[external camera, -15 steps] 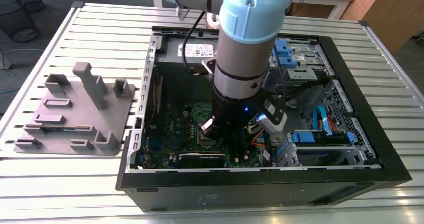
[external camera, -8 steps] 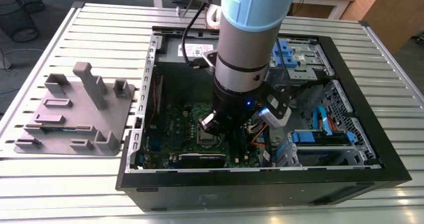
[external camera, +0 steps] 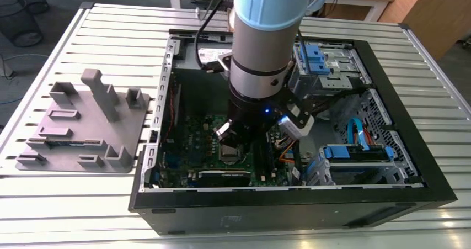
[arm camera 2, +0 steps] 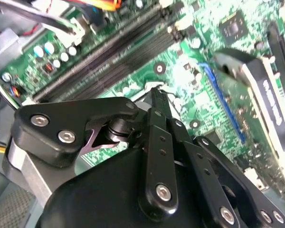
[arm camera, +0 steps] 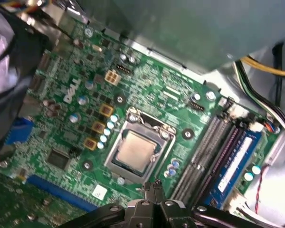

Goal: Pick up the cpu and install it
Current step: 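Install the first cpu locking lever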

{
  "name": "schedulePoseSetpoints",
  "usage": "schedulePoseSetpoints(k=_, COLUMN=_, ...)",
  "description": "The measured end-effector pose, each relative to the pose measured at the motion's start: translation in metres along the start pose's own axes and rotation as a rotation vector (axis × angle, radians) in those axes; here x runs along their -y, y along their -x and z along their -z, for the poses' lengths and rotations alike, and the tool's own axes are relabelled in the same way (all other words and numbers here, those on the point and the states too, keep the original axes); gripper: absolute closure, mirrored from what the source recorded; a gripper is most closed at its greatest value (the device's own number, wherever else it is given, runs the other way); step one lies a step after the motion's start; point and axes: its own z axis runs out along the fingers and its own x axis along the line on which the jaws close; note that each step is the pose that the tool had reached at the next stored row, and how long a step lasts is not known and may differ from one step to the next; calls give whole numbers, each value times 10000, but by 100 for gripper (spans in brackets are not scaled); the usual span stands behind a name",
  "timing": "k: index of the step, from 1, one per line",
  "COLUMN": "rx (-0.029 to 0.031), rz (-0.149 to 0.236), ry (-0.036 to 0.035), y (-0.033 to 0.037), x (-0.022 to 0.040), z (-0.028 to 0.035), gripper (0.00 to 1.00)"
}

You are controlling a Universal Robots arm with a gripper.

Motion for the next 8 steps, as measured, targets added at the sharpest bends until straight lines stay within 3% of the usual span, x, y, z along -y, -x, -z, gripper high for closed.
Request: schedulePoseSetpoints(k=8, rx=4, rz=-57, ry=-5, y=-180, x=-158, z=5, gripper=89)
